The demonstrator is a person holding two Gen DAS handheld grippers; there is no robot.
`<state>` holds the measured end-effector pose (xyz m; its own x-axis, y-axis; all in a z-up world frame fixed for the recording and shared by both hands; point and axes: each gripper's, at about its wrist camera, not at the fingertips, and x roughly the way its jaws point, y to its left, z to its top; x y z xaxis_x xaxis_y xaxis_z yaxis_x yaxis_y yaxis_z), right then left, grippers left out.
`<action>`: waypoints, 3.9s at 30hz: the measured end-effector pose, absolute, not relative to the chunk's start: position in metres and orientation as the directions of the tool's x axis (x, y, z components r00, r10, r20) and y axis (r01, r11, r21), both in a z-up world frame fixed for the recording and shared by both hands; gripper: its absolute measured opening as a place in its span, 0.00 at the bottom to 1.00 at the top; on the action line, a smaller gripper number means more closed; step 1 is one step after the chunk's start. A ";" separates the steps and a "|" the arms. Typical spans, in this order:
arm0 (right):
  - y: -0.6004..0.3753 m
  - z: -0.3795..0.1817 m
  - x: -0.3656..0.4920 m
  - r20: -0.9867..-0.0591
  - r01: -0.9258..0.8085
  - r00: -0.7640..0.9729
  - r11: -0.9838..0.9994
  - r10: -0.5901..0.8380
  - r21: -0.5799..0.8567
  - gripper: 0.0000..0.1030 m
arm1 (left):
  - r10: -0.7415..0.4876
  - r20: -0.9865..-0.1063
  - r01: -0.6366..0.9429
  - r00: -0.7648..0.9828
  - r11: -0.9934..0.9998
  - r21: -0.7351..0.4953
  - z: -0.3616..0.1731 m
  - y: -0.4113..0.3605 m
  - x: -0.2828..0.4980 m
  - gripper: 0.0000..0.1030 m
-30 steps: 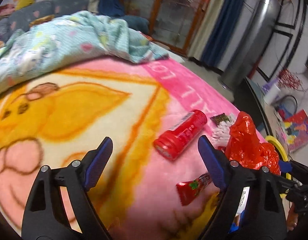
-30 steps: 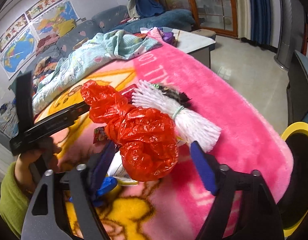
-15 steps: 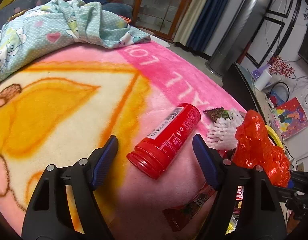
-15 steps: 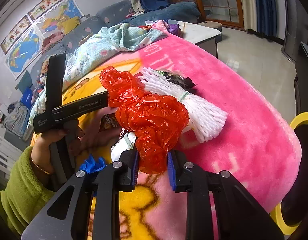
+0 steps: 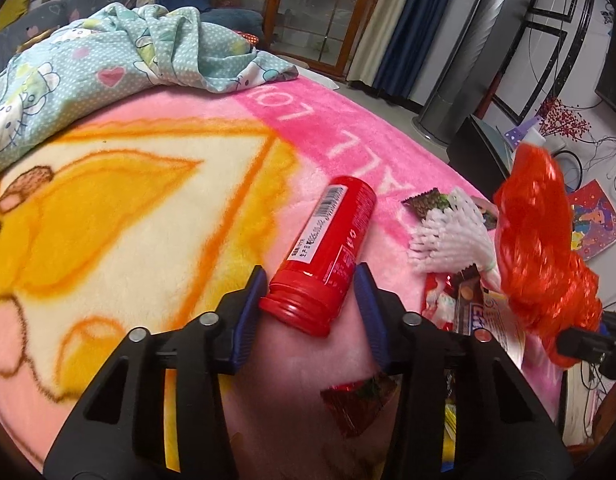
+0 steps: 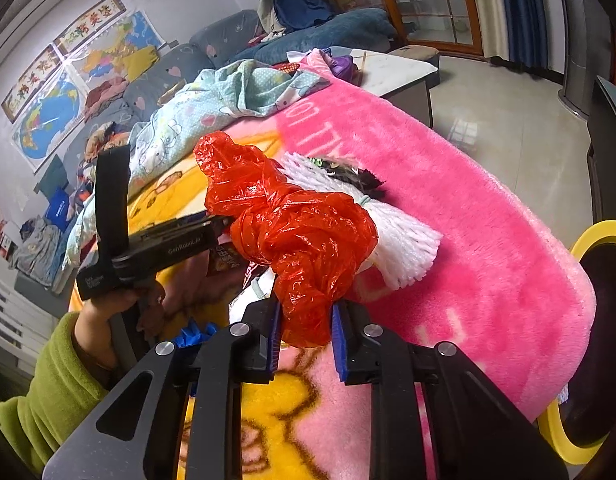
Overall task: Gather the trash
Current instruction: 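Grasp the red can with the left tool while the right tool grasps the red plastic bag, then carry the red can and red bag over the yellow bin and open both tools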
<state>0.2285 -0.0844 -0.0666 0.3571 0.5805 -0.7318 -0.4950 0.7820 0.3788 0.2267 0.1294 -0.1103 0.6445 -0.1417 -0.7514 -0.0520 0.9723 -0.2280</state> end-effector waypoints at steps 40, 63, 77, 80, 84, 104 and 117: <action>-0.080 -0.035 0.203 -0.691 -0.552 0.385 0.753 0.612 0.358 0.18 | -0.051 -0.625 -0.201 0.779 0.924 -0.325 -0.061 0.161 0.128 0.27; -0.141 -0.006 0.203 -0.633 -0.484 0.501 0.797 0.590 0.360 0.18 | -0.175 -0.544 -0.002 0.820 0.951 -0.310 -0.015 0.074 0.122 0.27; -0.196 0.000 0.204 -0.605 -0.399 0.580 0.837 0.546 0.373 0.18 | -0.265 -0.537 0.118 0.801 0.949 -0.293 -0.009 0.017 0.129 0.27; -0.207 -0.002 0.203 -0.604 -0.375 0.596 0.849 0.529 0.373 0.18 | -0.279 -0.537 0.142 0.796 0.949 -0.282 -0.010 0.004 0.130 0.27; -0.223 -0.005 0.203 -0.603 -0.340 0.618 0.863 0.504 0.372 0.18 | -0.301 -0.535 0.179 0.789 0.947 -0.269 -0.008 -0.015 0.131 0.27; -0.301 -0.026 0.206 -0.599 -0.155 0.708 0.910 0.374 0.385 0.18 | -0.397 -0.555 0.347 0.731 0.917 -0.198 -0.020 -0.100 0.139 0.27; -0.351 -0.054 0.211 -0.634 -0.036 0.704 0.907 0.320 0.419 0.18 | -0.440 -0.573 0.403 0.692 0.893 -0.198 -0.033 -0.140 0.148 0.27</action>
